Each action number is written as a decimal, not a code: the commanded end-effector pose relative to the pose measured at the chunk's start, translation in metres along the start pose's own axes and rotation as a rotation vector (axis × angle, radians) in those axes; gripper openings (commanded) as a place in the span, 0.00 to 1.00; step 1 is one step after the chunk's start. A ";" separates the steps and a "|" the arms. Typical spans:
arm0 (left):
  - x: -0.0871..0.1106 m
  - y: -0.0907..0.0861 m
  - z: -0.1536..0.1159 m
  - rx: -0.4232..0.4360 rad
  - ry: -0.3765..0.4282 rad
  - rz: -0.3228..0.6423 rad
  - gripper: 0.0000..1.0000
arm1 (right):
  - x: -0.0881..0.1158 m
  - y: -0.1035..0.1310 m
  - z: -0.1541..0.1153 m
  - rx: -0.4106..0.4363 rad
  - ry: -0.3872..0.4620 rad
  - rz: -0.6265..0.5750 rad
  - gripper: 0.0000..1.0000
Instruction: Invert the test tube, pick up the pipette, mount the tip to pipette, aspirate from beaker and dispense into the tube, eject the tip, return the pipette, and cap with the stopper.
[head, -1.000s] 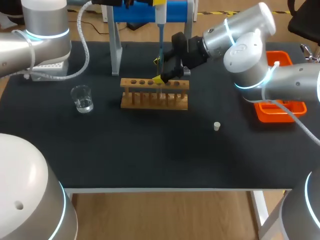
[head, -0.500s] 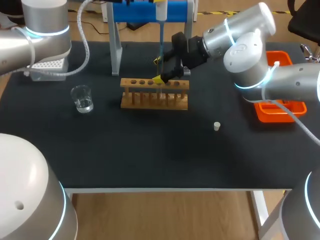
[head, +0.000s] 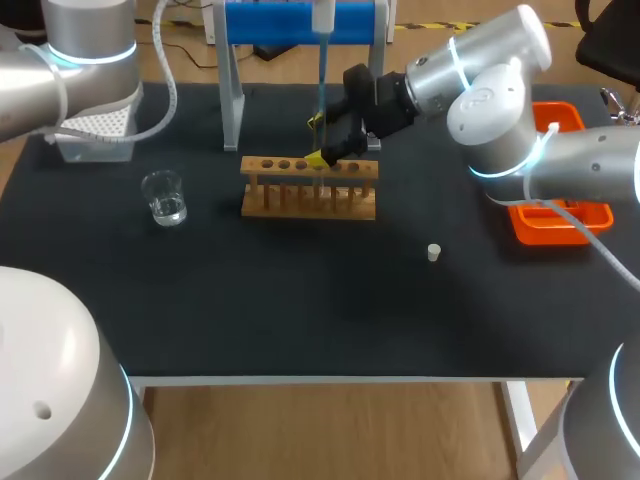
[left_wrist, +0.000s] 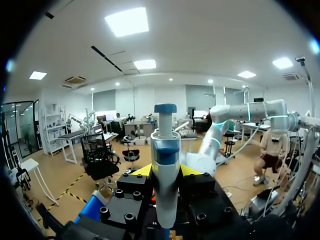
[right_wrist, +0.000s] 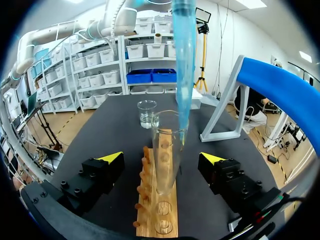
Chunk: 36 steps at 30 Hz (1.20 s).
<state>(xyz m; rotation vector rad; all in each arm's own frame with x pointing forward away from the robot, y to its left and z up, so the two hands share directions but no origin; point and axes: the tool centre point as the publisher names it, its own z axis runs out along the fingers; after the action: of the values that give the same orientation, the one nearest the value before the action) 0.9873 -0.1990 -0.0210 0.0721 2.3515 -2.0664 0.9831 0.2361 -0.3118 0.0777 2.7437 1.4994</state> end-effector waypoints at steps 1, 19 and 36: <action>0.003 -0.005 0.000 -0.008 -0.008 0.004 0.00 | -0.001 0.000 0.000 0.001 0.001 0.000 1.00; 0.011 -0.028 -0.020 -0.037 -0.058 0.036 0.00 | -0.001 0.000 0.000 0.001 0.001 0.000 1.00; 0.077 0.003 -0.110 -0.052 -0.230 0.028 0.00 | -0.001 0.000 0.000 0.001 0.001 0.000 1.00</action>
<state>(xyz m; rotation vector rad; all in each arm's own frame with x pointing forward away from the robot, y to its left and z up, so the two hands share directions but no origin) 0.9467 -0.1027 -0.0004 -0.0677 2.3111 -1.8923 0.9830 0.2361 -0.3117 0.0779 2.7433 1.4996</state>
